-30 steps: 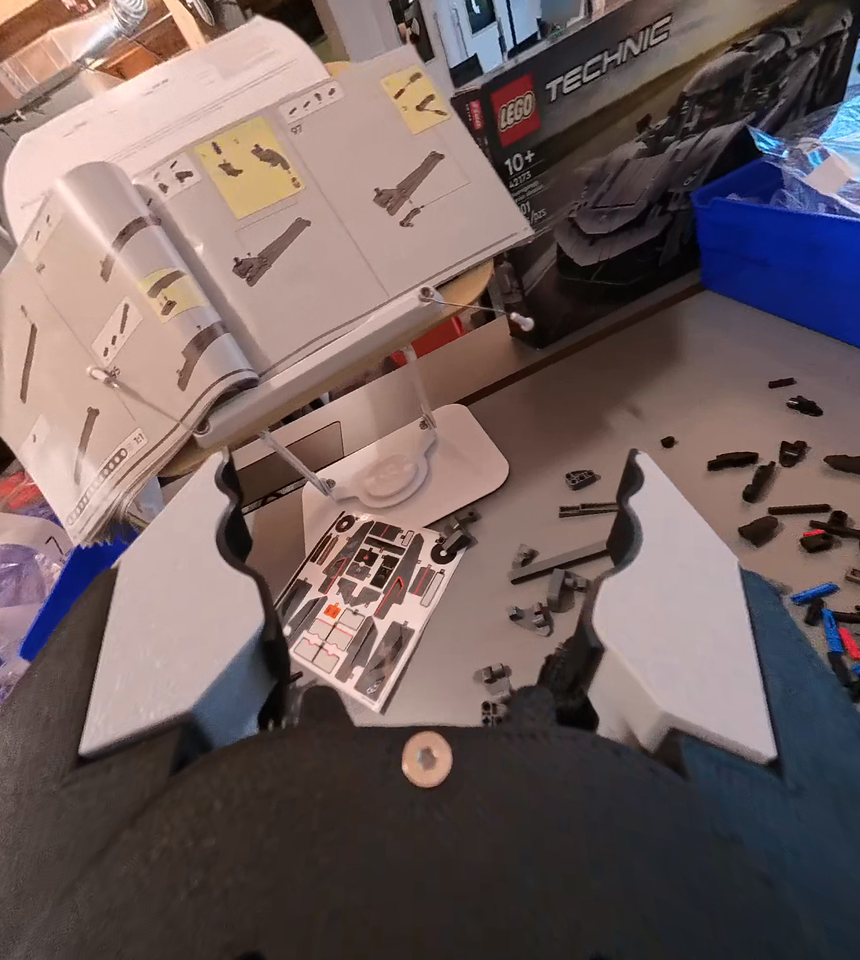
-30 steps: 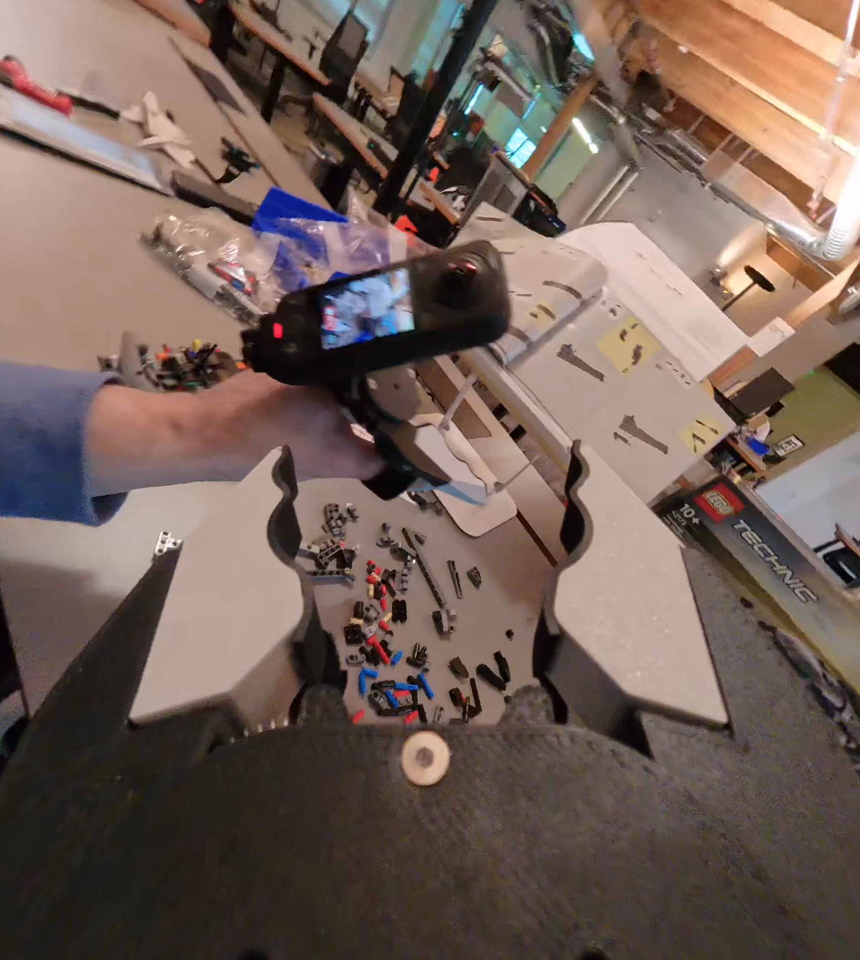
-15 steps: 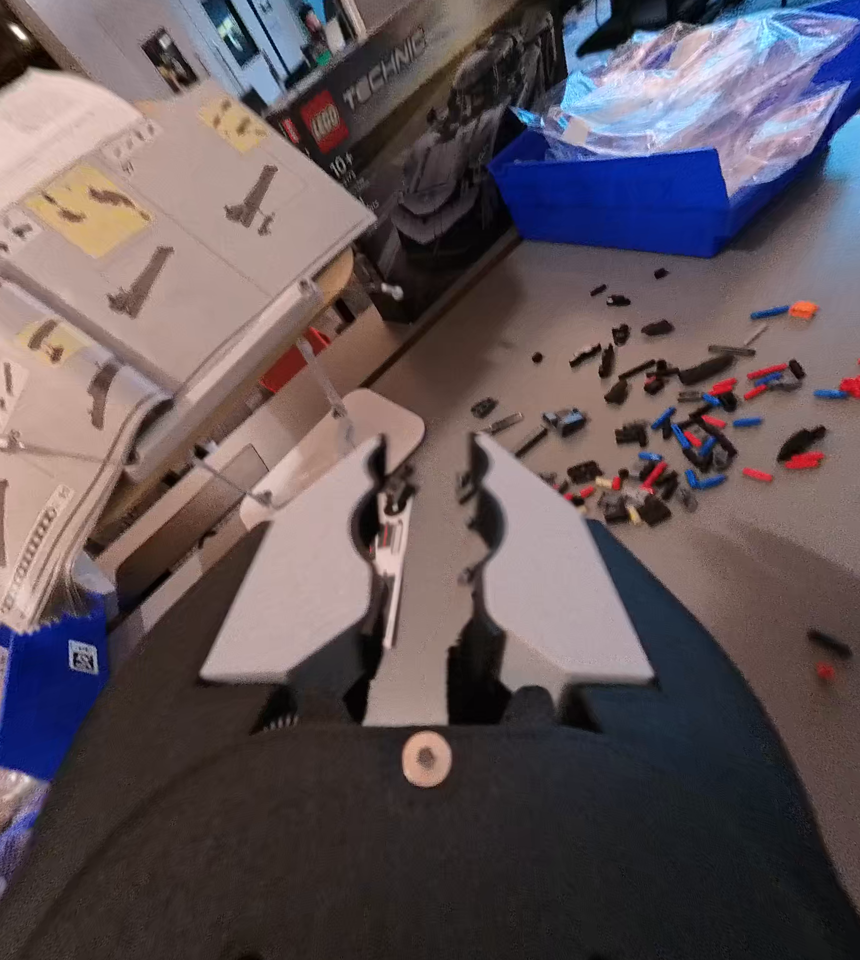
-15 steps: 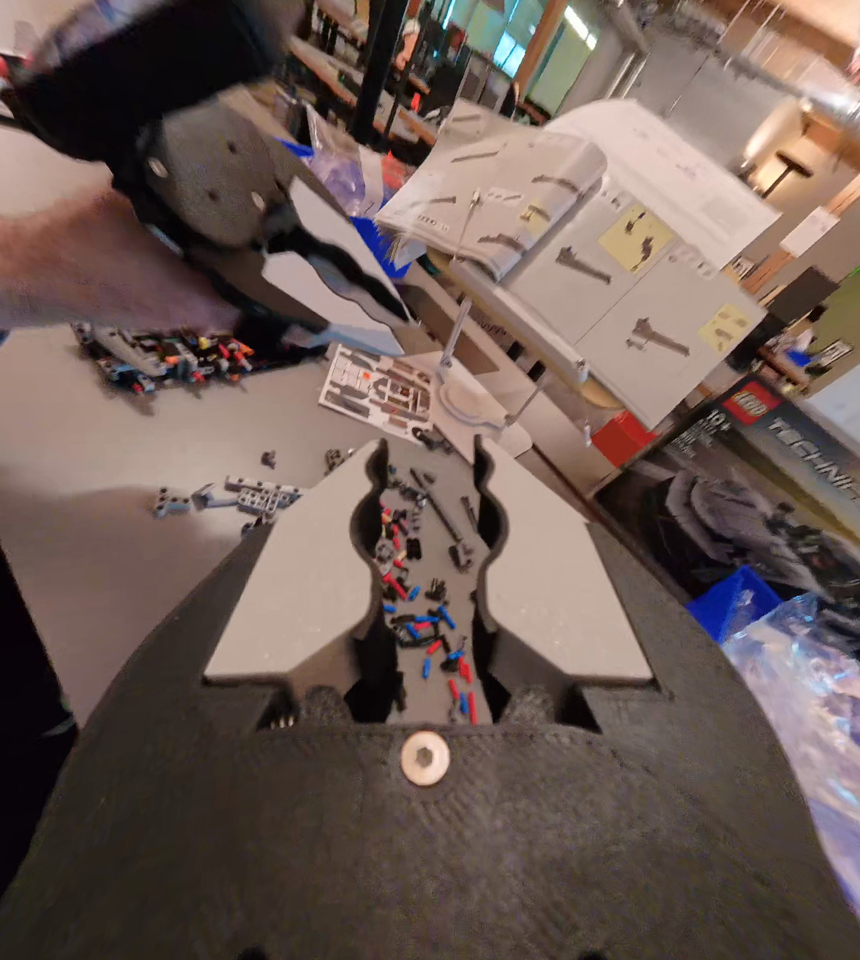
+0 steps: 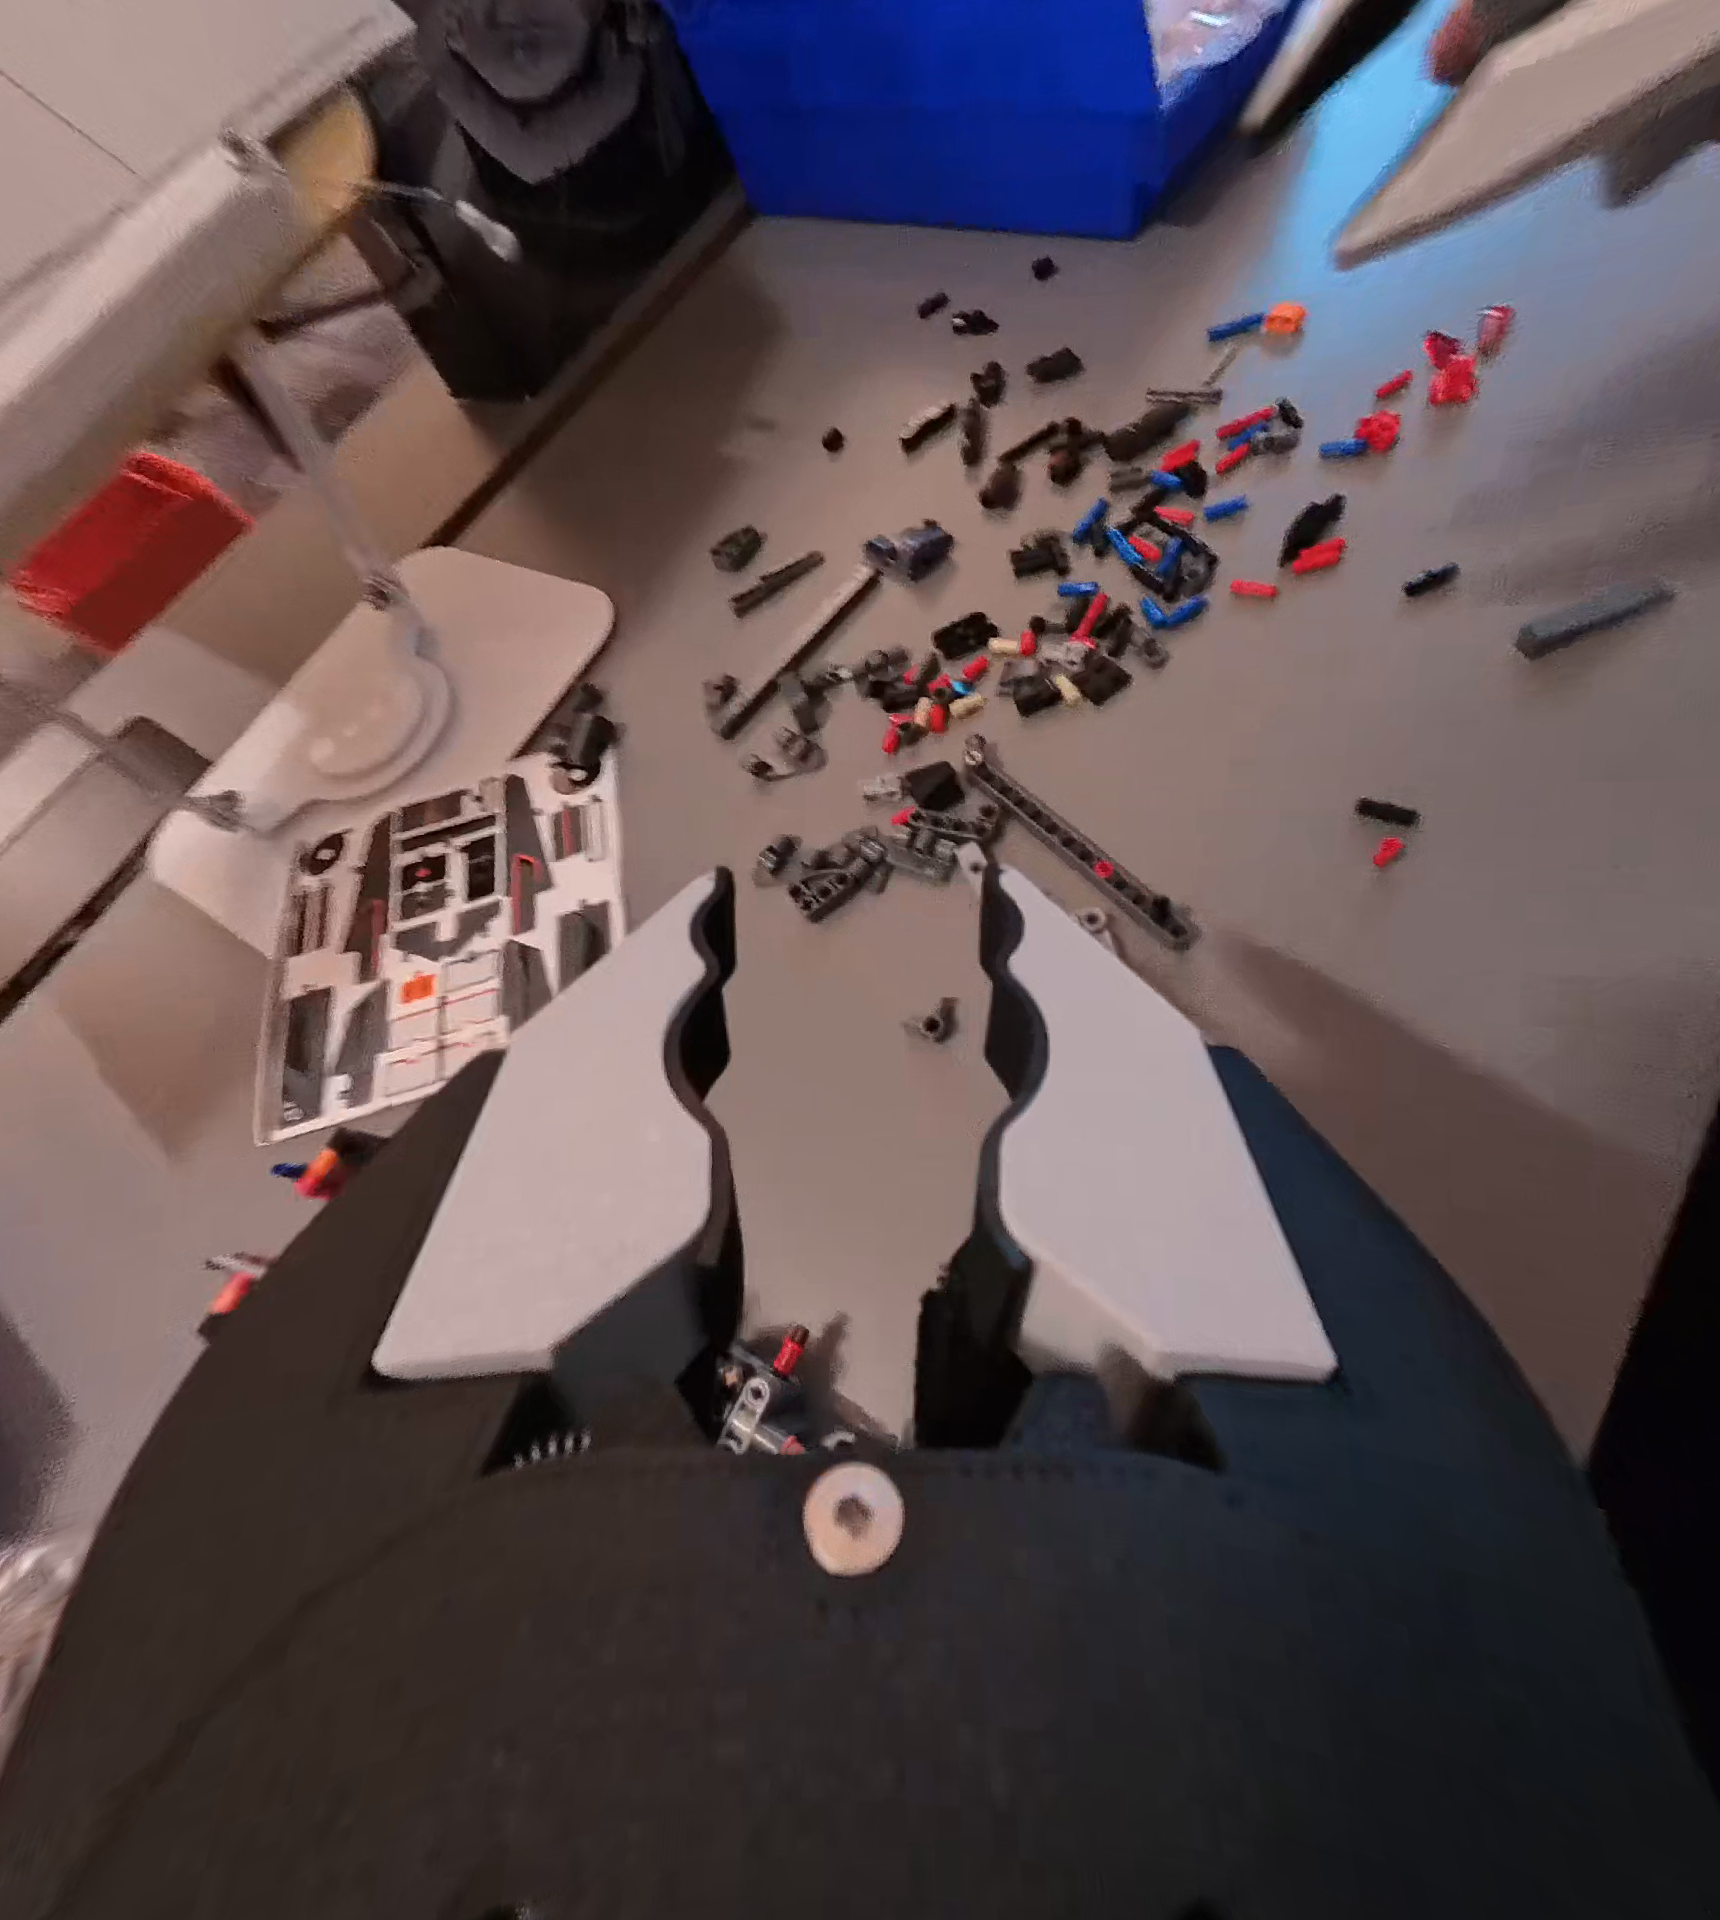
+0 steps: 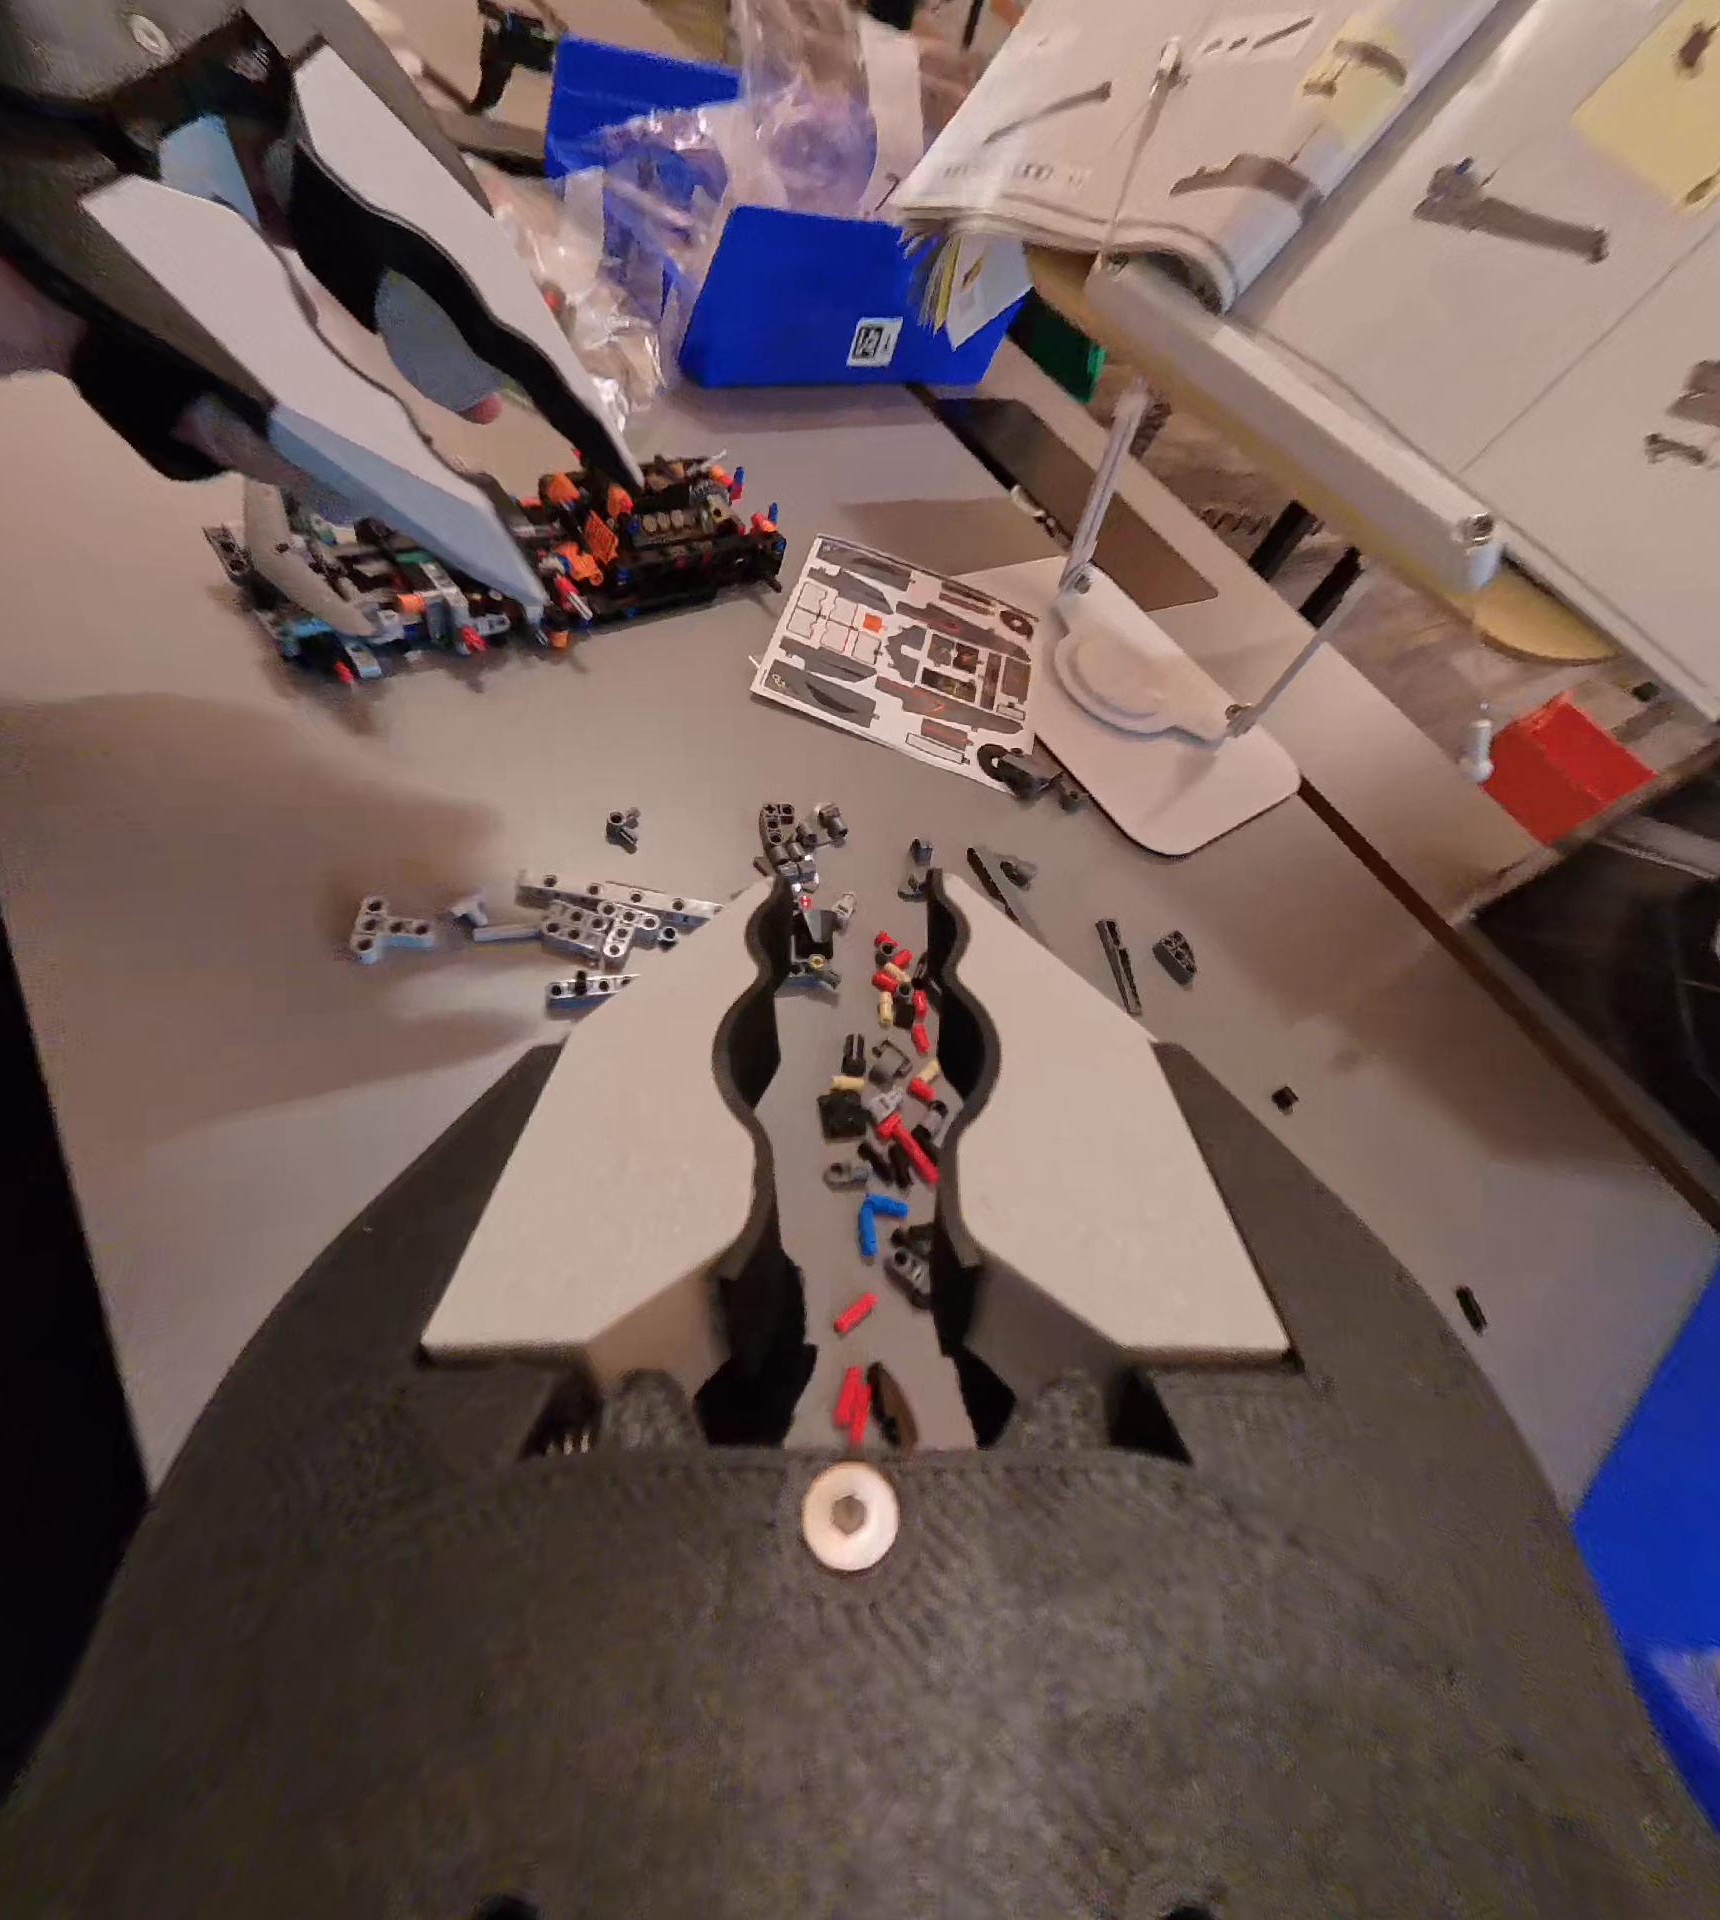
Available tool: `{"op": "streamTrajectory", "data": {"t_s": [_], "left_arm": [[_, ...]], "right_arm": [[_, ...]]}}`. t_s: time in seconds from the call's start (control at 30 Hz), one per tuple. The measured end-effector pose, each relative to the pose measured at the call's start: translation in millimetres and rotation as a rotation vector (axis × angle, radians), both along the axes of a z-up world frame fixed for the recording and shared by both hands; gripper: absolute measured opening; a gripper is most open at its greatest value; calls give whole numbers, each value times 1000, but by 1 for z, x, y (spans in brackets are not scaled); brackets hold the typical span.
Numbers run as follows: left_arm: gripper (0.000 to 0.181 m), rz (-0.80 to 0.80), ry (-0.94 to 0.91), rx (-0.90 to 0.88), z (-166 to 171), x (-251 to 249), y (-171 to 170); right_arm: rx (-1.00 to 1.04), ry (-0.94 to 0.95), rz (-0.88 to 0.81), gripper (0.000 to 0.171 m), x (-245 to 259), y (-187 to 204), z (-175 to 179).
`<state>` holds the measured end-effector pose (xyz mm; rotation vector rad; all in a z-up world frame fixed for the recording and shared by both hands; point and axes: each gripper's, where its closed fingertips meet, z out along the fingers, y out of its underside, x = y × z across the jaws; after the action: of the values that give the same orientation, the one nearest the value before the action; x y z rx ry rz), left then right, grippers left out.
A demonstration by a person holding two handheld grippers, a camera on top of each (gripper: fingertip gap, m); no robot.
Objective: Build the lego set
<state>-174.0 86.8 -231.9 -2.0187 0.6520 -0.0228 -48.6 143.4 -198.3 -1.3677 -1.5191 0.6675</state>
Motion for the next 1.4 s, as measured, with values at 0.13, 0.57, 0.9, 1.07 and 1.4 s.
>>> {"op": "streamTrajectory", "data": {"t_s": [0.13,0.57,0.9,1.07,1.4], "left_arm": [[49,-90,-78,-106,-17,0,-2],[48,-167,-93,-245,-41,49,-22],[38,-115,-10,-291,-92,85,-18],[37,-24,75,-303,-114,85,-9],[16,82,52,-332,-121,80,3]], "right_arm": [[-28,-51,146,16,-36,20,-10],[-16,-270,301,24,-27,15,-48],[-42,-268,308,24,2,-9,-72],[-62,-257,332,22,8,-14,-83],[-96,-206,397,17,12,-16,-92]]}}
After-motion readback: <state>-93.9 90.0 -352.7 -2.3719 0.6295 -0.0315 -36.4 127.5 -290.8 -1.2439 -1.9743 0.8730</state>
